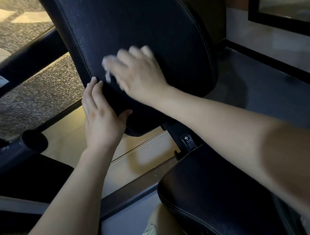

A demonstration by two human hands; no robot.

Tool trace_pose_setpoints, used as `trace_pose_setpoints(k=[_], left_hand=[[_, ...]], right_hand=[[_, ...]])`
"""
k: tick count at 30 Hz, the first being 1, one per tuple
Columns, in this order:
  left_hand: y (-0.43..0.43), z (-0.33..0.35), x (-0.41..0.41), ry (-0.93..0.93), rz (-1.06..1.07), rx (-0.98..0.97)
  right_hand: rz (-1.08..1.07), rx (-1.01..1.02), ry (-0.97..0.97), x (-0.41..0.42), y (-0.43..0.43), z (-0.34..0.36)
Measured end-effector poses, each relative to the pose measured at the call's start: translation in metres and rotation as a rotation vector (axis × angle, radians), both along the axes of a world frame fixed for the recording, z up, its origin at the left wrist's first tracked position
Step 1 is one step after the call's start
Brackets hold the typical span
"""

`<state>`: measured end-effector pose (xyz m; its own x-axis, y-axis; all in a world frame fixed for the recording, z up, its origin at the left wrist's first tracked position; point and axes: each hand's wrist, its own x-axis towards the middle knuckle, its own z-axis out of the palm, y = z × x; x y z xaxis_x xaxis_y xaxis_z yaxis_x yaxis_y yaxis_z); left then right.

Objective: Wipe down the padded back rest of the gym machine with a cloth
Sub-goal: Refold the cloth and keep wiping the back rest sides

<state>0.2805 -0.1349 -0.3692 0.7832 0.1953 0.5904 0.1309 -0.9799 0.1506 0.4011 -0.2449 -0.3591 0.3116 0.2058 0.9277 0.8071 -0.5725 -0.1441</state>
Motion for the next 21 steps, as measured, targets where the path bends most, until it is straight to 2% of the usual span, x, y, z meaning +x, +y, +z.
trace_pose_setpoints(k=[2,3,6,8,11,14,18,21], left_hand=[[0.003,0.001,-0.001,-0.002,-0.006,-0.003],[0.003,0.002,-0.002,-0.005,-0.009,0.008],[0.001,0.002,-0.003,-0.006,-0.023,0.029],[0.000,0.003,-0.004,-0.001,-0.030,0.018],[0.000,0.003,-0.004,-0.024,-0.059,0.001],[-0.005,0.001,-0.006,-0.065,-0.049,-0.011],[-0.030,0.005,0.004,-0.058,-0.086,0.090],[-0.049,0.007,0.025,0.034,-0.132,0.176]], right_hand=[[0.061,-0.150,-0.144,0.002,-0.009,-0.008],[0.031,-0.161,-0.164,0.009,-0.014,-0.003],[-0.141,0.050,0.057,0.016,-0.012,0.022],[-0.127,0.088,0.126,0.007,0.001,0.025],[0.030,-0.083,-0.020,-0.018,0.010,-0.010],[0.055,-0.155,-0.060,-0.019,-0.021,-0.047],[-0.053,-0.134,0.147,-0.016,-0.065,-0.089],[0.045,0.073,0.488,-0.024,-0.084,-0.102]])
